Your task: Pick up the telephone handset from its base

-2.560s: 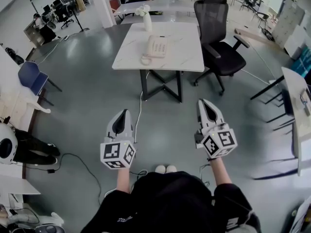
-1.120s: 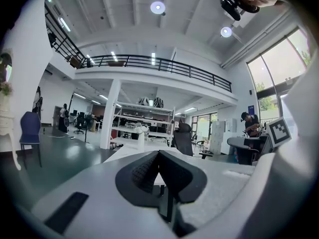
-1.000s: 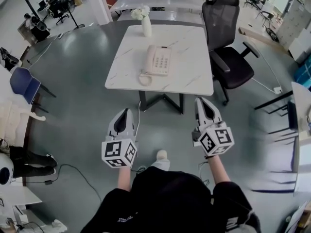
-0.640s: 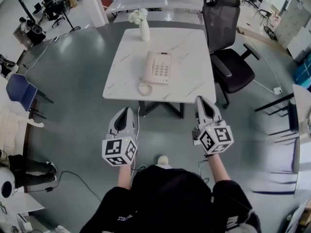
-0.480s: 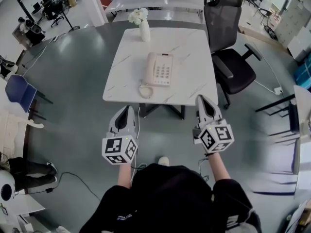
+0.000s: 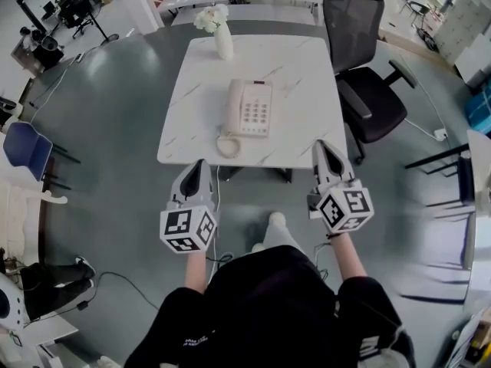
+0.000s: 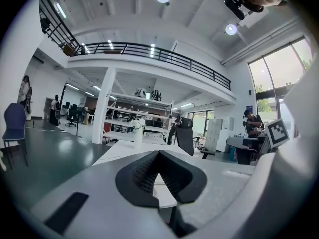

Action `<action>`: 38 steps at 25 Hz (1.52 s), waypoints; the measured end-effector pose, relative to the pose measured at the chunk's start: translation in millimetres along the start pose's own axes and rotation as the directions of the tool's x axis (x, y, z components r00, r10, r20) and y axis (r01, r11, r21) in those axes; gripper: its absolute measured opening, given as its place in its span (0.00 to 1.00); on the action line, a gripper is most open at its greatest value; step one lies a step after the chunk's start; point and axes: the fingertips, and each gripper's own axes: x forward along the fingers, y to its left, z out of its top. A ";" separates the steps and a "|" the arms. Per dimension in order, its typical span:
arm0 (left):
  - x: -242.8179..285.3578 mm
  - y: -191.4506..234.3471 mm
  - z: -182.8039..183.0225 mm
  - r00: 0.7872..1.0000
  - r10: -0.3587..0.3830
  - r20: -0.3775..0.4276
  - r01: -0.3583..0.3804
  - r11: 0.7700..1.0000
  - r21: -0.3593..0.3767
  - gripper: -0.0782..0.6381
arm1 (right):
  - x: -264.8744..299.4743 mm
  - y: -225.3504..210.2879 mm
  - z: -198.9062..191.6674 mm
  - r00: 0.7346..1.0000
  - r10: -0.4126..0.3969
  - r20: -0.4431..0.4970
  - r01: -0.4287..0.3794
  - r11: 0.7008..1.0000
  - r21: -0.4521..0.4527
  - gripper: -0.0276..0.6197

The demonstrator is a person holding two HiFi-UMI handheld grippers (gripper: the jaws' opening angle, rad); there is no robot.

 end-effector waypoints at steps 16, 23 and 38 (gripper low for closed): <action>125.3 10.7 -2.5 0.995 0.025 -0.092 -0.027 0.999 -0.019 0.11 | 113.4 -50.4 -0.5 0.996 0.056 -0.064 -0.055 0.998 0.023 0.03; 179.1 15.6 -12.8 0.986 0.046 -0.158 -0.050 0.999 -0.021 0.11 | 165.9 -72.9 -1.3 0.991 0.095 -0.094 -0.094 0.995 0.018 0.03; 247.5 36.9 -37.9 0.961 0.085 -0.263 -0.101 0.994 -0.047 0.11 | 233.3 -80.5 -21.3 0.968 0.186 -0.169 -0.187 0.982 0.010 0.03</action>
